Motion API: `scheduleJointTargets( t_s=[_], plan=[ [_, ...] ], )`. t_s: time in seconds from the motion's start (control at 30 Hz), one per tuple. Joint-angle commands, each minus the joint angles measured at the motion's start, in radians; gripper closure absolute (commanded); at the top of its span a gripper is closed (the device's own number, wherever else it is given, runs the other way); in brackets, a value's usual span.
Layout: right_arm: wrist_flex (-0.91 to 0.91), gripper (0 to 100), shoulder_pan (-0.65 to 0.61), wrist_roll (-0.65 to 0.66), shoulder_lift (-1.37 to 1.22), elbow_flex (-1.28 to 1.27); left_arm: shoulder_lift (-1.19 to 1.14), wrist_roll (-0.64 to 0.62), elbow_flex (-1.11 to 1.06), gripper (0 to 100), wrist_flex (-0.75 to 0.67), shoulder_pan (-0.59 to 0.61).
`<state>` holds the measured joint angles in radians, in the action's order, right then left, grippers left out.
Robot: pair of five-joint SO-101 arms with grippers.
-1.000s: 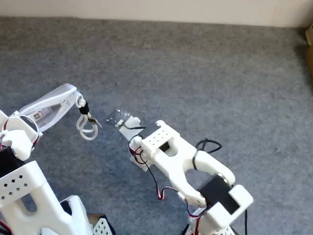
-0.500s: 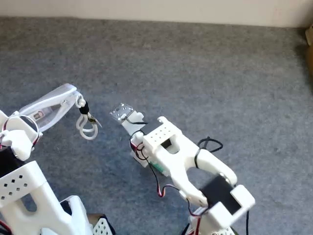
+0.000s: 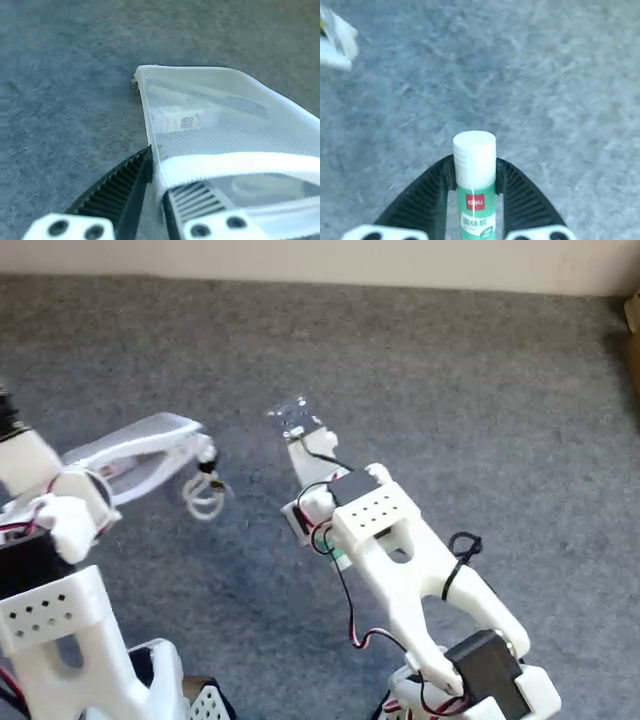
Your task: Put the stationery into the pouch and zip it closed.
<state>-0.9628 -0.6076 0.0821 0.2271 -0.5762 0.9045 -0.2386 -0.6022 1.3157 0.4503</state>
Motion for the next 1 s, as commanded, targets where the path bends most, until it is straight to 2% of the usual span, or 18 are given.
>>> scheduleJointTargets(
  t_s=[0.0,0.13,0.3,0.7,0.8,0.97],
  plan=[
    [0.028,98.3,0.048,-0.012,0.053,0.005,0.025,0.037,0.081,99,0.012,-0.120],
    [0.053,98.3,0.094,-0.012,0.051,0.005,0.025,0.052,0.108,99,0.017,-0.206],
    [0.053,98.3,0.101,-0.012,0.051,0.005,0.021,0.052,0.222,99,0.101,-0.286],
    [0.053,98.3,0.150,-0.014,0.061,0.005,0.016,0.055,0.139,99,0.109,-0.288],
    [0.047,98.3,0.163,-0.014,0.065,0.007,0.016,0.091,0.136,99,0.109,-0.286],
    [0.036,98.3,0.183,-0.014,0.200,-0.030,0.019,0.098,0.105,99,0.089,-0.286]
  ],
)
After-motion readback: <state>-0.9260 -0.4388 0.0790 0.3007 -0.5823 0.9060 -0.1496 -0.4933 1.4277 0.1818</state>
